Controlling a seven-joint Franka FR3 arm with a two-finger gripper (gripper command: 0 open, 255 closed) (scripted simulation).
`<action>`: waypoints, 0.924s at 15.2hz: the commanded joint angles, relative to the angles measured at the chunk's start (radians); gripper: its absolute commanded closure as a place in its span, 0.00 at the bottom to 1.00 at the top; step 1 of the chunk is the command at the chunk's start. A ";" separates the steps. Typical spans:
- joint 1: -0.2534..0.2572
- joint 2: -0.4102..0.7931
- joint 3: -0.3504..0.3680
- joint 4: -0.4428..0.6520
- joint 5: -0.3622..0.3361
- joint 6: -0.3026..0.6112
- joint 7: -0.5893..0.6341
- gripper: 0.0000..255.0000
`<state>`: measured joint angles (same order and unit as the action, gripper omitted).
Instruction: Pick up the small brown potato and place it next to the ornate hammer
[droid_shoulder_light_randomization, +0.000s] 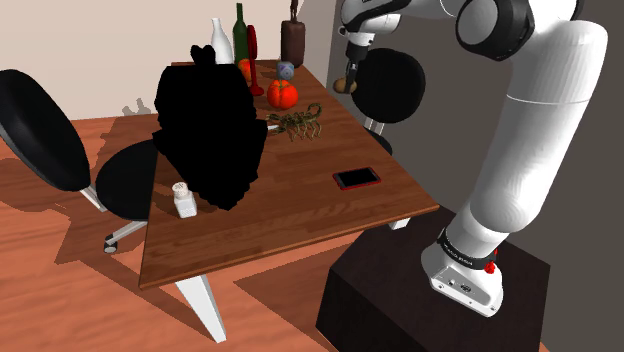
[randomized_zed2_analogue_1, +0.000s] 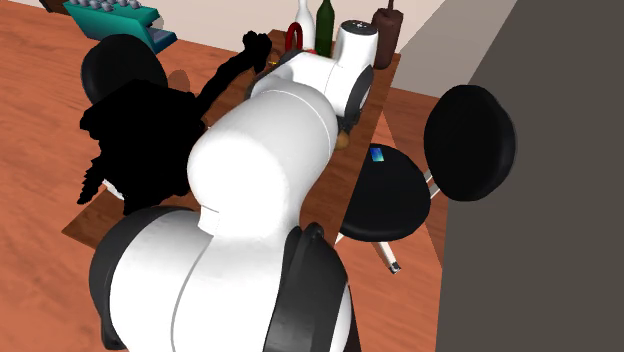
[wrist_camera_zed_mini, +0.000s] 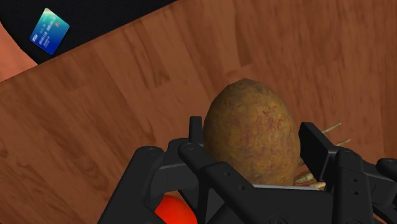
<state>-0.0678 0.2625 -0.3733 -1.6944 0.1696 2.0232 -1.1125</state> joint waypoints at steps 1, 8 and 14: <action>0.001 -0.005 -0.001 0.020 -0.004 -0.025 0.005 1.00; -0.001 -0.017 -0.004 0.099 -0.013 -0.114 0.015 1.00; -0.005 -0.017 -0.007 0.178 -0.015 -0.194 0.021 1.00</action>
<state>-0.0729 0.2439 -0.3798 -1.5321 0.1544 1.8446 -1.0933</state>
